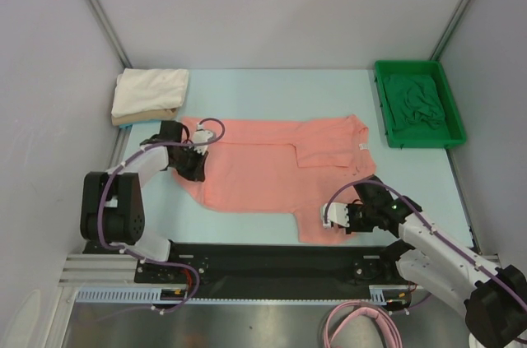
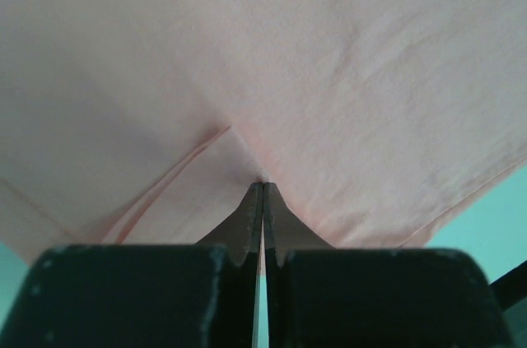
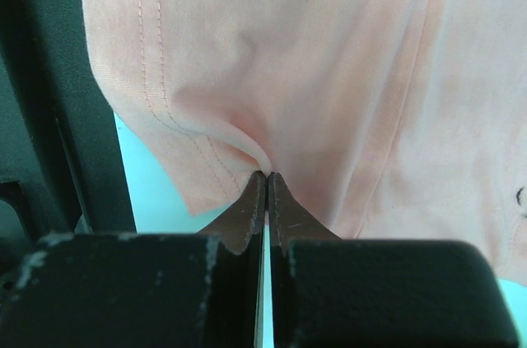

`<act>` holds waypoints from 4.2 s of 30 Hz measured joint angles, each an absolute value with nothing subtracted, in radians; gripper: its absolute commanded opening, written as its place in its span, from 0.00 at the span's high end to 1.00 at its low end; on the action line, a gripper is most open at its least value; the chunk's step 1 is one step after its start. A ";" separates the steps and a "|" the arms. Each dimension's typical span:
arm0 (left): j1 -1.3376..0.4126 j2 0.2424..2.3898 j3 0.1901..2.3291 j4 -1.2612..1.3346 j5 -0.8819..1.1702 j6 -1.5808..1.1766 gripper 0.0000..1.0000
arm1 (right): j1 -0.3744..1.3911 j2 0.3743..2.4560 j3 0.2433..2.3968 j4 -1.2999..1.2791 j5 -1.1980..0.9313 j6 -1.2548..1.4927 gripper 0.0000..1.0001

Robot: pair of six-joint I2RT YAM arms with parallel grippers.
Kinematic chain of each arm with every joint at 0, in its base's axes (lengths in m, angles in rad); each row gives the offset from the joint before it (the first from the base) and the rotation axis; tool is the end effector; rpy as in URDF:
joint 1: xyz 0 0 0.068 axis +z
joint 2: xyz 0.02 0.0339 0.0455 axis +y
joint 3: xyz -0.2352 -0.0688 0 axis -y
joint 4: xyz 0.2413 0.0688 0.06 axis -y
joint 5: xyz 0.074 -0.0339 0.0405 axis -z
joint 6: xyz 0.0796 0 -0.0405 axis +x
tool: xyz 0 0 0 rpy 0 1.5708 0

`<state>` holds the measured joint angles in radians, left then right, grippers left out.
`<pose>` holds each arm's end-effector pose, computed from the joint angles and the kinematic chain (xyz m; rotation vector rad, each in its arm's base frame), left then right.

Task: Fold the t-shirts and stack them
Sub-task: Fold the tshirt

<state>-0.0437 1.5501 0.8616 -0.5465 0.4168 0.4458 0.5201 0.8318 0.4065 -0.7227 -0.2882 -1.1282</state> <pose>0.2863 -0.0448 0.1031 0.7468 2.5913 -0.4672 0.1344 0.1030 0.1054 -1.9995 1.7379 0.1965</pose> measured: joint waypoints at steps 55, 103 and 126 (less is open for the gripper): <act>0.077 1.398 0.918 -0.477 0.136 0.498 1.00 | -0.002 1.293 0.950 -0.554 -0.696 -0.838 1.00; 0.082 1.652 0.952 -0.371 0.250 0.382 0.55 | 0.249 1.634 1.064 -0.400 -0.489 -0.738 0.44; 0.082 1.686 0.950 -0.351 0.238 0.382 0.57 | 0.253 1.616 0.981 -0.254 -0.265 -0.809 0.72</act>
<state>0.0818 1.6855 0.9501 -0.3508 0.2379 0.3817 0.2531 1.6157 0.9813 -0.2539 -0.2653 -0.8085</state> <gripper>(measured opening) 0.439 0.386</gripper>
